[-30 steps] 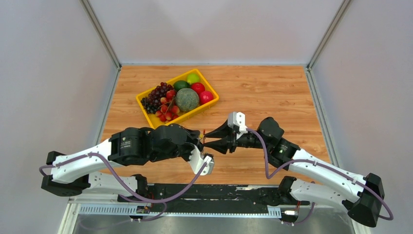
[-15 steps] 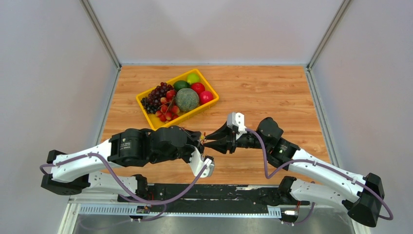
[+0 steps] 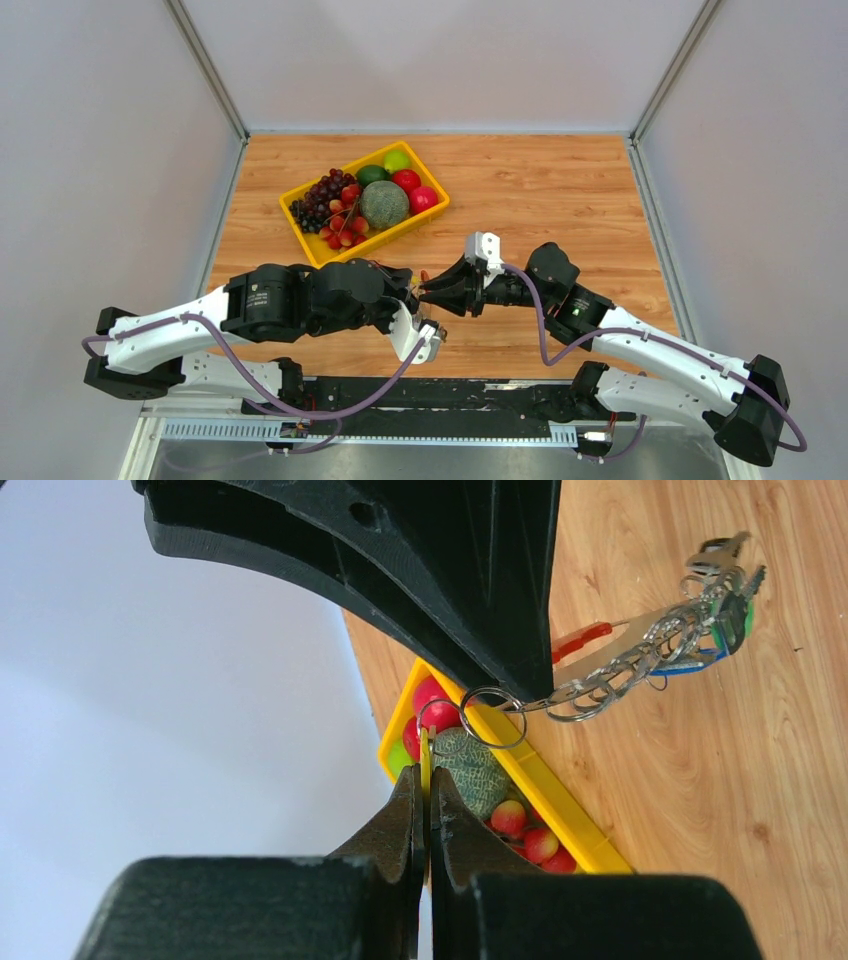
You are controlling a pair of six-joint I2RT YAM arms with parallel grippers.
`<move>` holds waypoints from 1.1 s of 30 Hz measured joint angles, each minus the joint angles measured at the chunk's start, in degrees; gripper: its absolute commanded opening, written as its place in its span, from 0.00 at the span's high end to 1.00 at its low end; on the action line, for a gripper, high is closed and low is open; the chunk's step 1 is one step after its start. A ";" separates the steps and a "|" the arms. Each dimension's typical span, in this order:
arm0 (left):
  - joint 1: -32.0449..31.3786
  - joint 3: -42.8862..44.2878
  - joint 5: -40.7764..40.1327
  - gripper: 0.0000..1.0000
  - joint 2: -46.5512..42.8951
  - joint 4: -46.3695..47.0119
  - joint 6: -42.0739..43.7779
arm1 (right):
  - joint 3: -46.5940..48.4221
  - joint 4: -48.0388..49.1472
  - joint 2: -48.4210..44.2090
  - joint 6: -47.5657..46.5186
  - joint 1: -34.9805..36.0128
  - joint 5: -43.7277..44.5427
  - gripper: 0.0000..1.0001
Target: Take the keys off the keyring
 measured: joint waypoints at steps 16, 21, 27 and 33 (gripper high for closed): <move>-0.07 0.00 0.00 1.00 0.00 0.26 -0.13 | 0.00 -0.81 -0.94 0.98 0.00 0.44 0.78; -0.07 -0.02 0.00 1.00 0.00 1.20 -0.13 | 0.00 -0.72 -2.21 1.27 0.00 0.52 0.75; -0.07 -0.02 0.00 1.00 0.00 1.33 -0.11 | 0.00 -0.72 -1.92 1.27 0.00 0.42 0.82; -0.07 -0.02 0.04 1.00 0.00 1.33 -0.15 | 0.00 -0.76 -1.42 1.44 0.00 0.39 0.79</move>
